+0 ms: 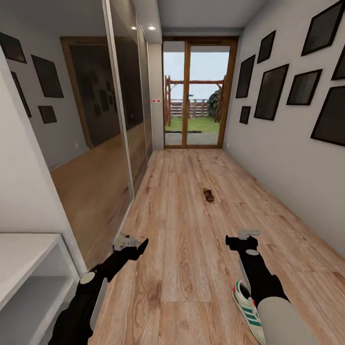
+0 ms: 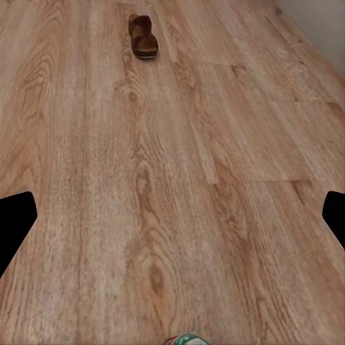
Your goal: Pick up the two gym shoes and the two sandals from the corridor floor and place them onto the hallstand (shoe rack) in the corridor, making sure they are on the rack and not on the floor. Arrange them so the two gym shoes are next to each other and the two sandals are next to each other.
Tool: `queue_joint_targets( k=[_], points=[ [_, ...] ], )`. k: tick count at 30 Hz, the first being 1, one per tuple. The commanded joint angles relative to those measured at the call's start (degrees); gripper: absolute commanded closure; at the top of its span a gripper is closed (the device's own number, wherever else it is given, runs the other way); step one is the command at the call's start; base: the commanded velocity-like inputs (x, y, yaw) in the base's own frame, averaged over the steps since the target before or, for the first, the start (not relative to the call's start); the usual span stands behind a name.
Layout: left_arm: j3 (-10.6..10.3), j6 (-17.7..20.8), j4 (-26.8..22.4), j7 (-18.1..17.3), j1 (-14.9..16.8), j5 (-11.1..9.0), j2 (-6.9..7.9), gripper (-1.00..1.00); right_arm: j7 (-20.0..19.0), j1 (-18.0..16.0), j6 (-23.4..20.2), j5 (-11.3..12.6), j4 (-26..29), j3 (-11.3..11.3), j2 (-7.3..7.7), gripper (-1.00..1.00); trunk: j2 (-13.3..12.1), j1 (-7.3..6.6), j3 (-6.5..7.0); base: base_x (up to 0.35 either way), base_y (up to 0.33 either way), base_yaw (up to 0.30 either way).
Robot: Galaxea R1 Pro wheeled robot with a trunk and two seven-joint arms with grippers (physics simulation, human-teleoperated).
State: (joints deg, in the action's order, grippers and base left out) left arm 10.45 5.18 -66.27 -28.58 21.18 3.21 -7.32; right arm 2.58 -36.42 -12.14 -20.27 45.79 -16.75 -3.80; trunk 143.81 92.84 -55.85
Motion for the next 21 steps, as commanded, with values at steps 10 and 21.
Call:
queue_joint_targets(
  k=[10,21],
  points=[
    [-7.07,0.24,3.34,-0.34,1.95,-5.11,-1.71,-1.00,-0.03,-0.06,-0.33,-0.47,0.09,0.04,-0.06,-1.00,0.03,-0.01,-0.06,0.001,0.000,0.000],
    [-7.20,0.01,2.73,0.10,2.02,-7.86,-1.65,-1.00,-0.37,-0.13,-0.77,-0.05,2.35,3.71,-0.22,-1.00,0.03,-0.01,-0.06,0.000,0.000,0.000]
  ],
)
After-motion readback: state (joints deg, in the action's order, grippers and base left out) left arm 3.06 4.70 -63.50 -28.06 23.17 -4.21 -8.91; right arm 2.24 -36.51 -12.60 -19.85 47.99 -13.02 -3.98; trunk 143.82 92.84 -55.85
